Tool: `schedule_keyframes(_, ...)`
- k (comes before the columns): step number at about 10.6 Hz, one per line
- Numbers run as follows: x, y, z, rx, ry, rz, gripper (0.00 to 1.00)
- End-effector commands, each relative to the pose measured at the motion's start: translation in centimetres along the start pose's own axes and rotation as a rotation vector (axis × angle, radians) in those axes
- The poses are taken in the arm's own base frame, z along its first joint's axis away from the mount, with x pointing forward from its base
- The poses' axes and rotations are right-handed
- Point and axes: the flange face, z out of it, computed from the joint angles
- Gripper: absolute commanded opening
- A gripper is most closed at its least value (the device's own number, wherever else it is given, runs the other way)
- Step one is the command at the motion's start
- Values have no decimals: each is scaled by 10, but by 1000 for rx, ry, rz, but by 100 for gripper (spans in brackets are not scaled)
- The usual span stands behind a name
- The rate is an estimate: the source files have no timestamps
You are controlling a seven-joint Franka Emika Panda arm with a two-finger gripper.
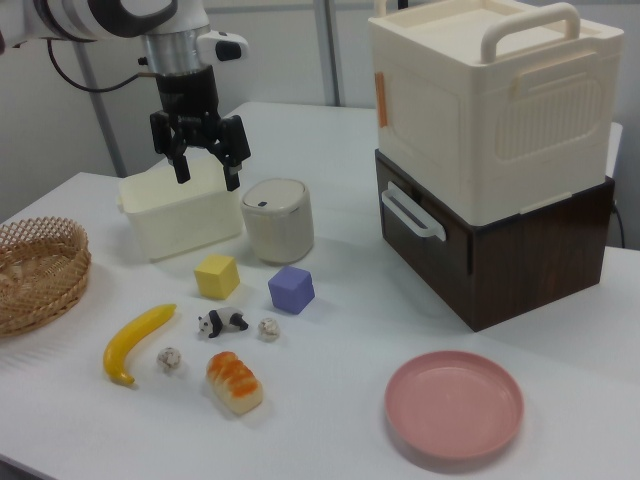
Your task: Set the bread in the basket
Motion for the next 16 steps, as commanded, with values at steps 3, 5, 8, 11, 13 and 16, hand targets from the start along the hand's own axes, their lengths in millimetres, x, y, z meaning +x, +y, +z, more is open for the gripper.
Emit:
schedule_keyframes(3,-9,4,-3,-3,-17,-13,100)
schedule_keyframes(5,-9,4,-2,-3,-17,-16,100)
schedule_keyframes(8,-10,1,1,5,-29,-142,100)
schedule_keyframes(11,-27,3,8,14,-43,-359,100)
schedule_keyframes(13,-43,1,18,25,-62,-526,100)
schedule_keyframes(16,-52,0,57,67,-136,-813,100)
